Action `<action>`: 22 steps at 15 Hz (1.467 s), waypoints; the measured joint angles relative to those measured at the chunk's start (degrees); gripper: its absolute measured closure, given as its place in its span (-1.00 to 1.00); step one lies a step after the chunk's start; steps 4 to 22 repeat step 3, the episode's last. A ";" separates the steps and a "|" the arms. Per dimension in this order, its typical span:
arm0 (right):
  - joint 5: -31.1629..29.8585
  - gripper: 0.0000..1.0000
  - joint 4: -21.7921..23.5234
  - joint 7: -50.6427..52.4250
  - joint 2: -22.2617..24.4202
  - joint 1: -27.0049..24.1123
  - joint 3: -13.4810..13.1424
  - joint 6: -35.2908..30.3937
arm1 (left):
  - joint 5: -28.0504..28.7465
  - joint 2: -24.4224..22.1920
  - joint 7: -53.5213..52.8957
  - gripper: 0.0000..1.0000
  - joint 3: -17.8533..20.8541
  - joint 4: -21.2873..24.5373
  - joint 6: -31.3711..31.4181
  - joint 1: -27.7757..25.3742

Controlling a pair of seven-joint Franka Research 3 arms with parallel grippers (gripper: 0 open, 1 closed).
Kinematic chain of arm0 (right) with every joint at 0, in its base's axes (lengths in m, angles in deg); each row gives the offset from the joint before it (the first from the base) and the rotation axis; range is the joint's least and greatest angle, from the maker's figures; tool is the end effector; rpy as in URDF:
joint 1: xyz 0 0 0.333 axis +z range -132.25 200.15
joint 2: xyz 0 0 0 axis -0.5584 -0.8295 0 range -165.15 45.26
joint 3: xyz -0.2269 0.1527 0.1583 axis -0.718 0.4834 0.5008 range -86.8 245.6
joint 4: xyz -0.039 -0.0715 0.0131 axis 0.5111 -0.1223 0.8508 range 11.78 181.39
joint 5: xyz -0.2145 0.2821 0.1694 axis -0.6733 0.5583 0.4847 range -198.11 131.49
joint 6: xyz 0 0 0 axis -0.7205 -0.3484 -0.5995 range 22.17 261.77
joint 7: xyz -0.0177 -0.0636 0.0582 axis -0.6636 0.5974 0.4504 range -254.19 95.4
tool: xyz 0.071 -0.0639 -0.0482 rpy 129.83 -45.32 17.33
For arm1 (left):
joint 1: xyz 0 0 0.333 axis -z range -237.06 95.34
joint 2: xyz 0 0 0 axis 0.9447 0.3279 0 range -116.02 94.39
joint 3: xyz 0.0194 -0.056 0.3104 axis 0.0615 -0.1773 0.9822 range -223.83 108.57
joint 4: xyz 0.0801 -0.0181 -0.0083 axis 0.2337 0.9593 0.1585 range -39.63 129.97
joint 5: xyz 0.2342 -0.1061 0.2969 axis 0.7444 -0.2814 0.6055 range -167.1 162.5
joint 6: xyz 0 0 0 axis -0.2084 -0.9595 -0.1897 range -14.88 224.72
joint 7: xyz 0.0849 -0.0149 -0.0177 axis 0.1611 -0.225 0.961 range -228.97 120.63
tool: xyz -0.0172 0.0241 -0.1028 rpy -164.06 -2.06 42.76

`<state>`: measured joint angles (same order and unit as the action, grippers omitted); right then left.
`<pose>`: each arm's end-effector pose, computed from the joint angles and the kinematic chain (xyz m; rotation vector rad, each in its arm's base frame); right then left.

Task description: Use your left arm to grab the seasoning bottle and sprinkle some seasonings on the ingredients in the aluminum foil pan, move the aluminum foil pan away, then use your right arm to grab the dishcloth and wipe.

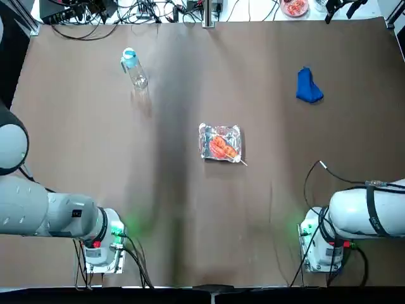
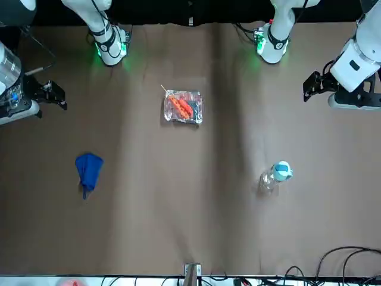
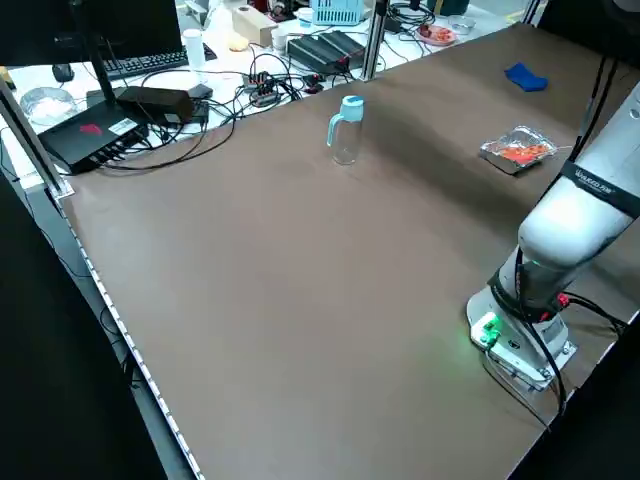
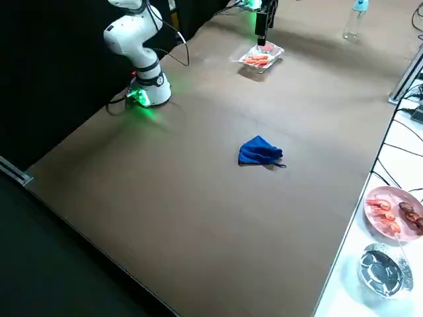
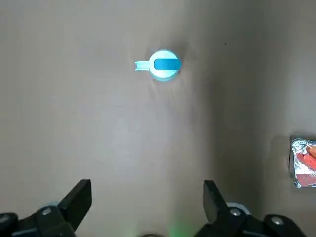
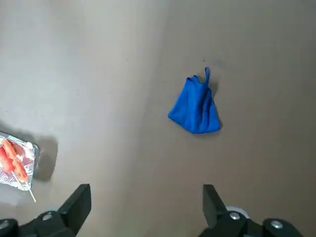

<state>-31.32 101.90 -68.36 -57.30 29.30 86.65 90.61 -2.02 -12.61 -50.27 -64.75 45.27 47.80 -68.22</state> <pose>0.5432 0.0296 0.5988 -3.0907 -0.3655 0.0116 0.5328 -0.0921 0.6253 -3.1243 0.1595 0.0509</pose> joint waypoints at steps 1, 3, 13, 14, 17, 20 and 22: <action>0.00 -0.99 0.00 -0.01 0.00 0.00 -0.06 -0.12 | 0.00 0.00 0.00 -0.99 0.00 0.00 0.00 -0.01; 0.00 -0.99 0.00 -0.01 0.00 -0.08 -0.37 -0.66 | 0.00 0.00 0.08 -0.99 0.00 0.00 0.00 -0.01; 0.00 -0.99 0.00 -0.01 0.00 -0.08 -0.37 -0.66 | 0.00 0.00 0.08 -0.99 0.00 0.00 0.00 -0.01; 0.00 -0.99 0.00 -0.01 0.00 -0.08 -0.37 -0.66 | 0.00 0.00 0.08 -0.99 0.00 0.00 0.00 -0.01; 0.00 -0.99 0.00 -0.01 0.00 -0.08 -0.37 -0.66 | 0.00 0.00 0.08 -0.99 0.00 0.00 0.00 -0.01; 0.00 -0.99 0.00 -0.01 0.00 -0.08 -0.37 -0.66 | 0.00 0.00 0.08 -0.99 0.00 0.00 0.00 -0.01; 0.00 -0.99 0.00 -0.01 0.00 -0.08 -0.37 -0.66 | 0.00 0.00 0.08 -0.99 0.00 0.00 0.00 -0.01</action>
